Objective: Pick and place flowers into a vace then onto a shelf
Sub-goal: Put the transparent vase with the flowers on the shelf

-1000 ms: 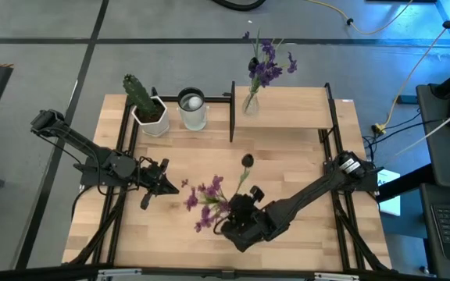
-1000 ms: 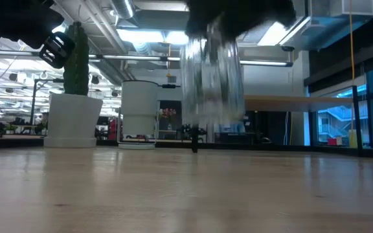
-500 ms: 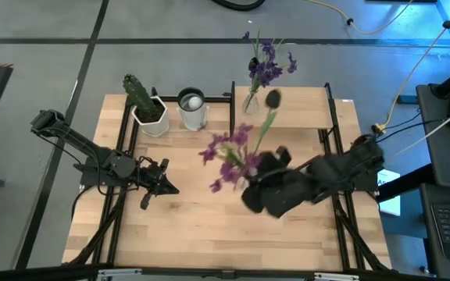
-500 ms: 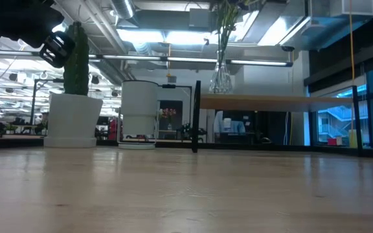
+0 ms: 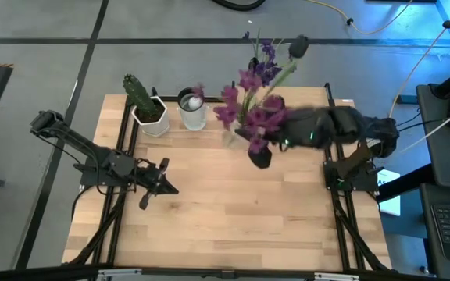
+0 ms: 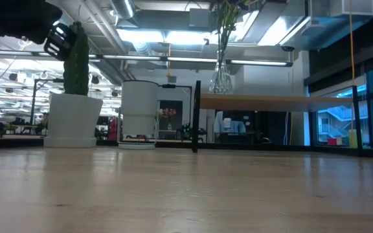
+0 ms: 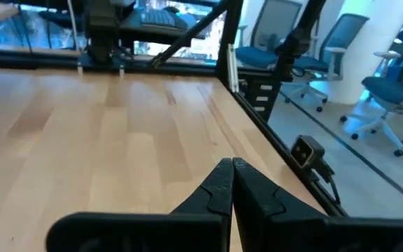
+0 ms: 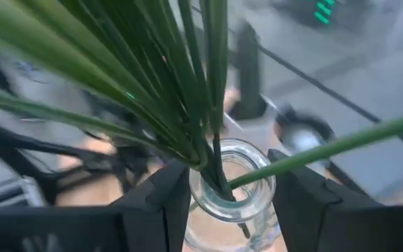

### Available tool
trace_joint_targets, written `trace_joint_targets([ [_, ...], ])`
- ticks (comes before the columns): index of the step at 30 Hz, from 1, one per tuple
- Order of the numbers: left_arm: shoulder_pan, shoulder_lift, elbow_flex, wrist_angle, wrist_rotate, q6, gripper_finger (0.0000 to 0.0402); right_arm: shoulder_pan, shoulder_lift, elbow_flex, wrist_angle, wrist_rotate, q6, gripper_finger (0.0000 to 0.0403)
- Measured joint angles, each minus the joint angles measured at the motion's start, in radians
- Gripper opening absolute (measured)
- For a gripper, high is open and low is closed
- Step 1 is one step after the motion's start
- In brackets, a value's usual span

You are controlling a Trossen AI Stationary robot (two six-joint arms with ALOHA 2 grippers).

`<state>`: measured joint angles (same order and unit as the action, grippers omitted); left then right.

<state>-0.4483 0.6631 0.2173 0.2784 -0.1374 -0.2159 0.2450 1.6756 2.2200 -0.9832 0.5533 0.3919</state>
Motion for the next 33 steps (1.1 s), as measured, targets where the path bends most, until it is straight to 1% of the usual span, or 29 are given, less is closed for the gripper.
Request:
trace_joint_targets([
  [2,0.035,-0.035,0.000,-0.018,0.034,0.019,0.0003,-0.047,-0.003,0.000,0.097,-0.123,-0.104,0.0163],
  [4,0.085,-0.083,0.000,-0.070,0.070,0.057,0.0003,-0.091,-0.003,0.000,0.151,-0.238,-0.171,0.0163],
  [6,0.131,-0.129,0.000,-0.118,0.119,0.086,0.0003,-0.131,-0.003,0.000,0.172,-0.321,-0.204,0.0163],
  [7,0.152,-0.149,0.000,-0.135,0.138,0.088,0.0003,-0.150,-0.002,0.000,0.168,-0.346,-0.210,0.0163],
  [10,0.198,-0.195,0.000,-0.175,0.171,0.090,0.0003,-0.202,0.007,0.000,0.134,-0.368,-0.215,0.0163],
  [13,0.228,-0.213,0.000,-0.187,0.174,0.112,0.0003,-0.238,0.011,-0.021,0.117,-0.378,-0.244,0.0163],
  [15,0.246,-0.216,0.000,-0.185,0.166,0.124,0.0003,-0.263,0.005,-0.037,0.096,-0.419,-0.266,0.0163],
  [18,0.274,-0.216,0.000,-0.183,0.131,0.122,0.0003,-0.304,-0.002,-0.049,0.049,-0.483,-0.271,0.0163],
  [22,0.309,-0.216,0.000,-0.169,0.057,0.093,0.0003,-0.358,-0.006,-0.052,-0.036,-0.551,-0.317,0.0163],
  [26,0.336,-0.216,0.000,-0.134,0.028,0.072,0.0003,-0.406,-0.038,-0.053,-0.148,-0.612,-0.337,0.0163],
  [29,0.352,-0.216,0.000,-0.107,0.001,0.072,0.0003,-0.421,-0.071,-0.053,-0.233,-0.629,-0.346,0.0163],
  [33,0.370,-0.216,0.000,-0.091,-0.066,0.072,0.0003,-0.418,-0.131,-0.053,-0.303,-0.633,-0.367,0.0163],
])
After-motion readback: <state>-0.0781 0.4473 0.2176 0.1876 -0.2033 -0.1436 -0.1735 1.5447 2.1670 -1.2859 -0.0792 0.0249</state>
